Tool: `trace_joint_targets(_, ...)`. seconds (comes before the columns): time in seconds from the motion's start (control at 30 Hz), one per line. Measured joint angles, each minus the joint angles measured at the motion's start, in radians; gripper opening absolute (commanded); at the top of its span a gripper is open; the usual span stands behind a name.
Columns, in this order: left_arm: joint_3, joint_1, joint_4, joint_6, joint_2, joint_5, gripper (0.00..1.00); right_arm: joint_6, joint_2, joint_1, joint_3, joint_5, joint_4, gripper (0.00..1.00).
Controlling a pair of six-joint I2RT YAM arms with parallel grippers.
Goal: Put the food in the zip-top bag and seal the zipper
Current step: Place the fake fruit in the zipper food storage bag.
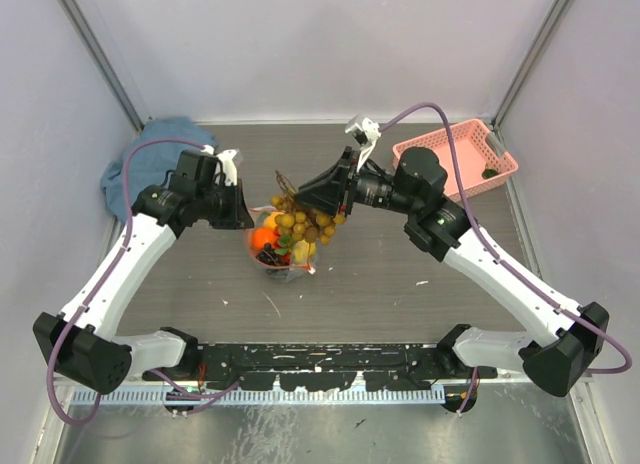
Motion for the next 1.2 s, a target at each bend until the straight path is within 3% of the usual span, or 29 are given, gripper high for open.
trace_joint_targets(0.37,0.000,0.008,0.006,-0.004,0.011,0.012,0.00,0.022,0.016,0.090,0.000,-0.005,0.060,0.09)
trace_joint_targets(0.73,-0.002,0.012,0.006,-0.006,0.011,0.026,0.00,0.044,0.062,0.101,-0.032,0.014,0.110,0.09)
trace_joint_targets(1.2,-0.002,0.017,0.007,-0.019,0.014,0.034,0.00,0.131,0.166,0.153,-0.145,0.156,0.241,0.09)
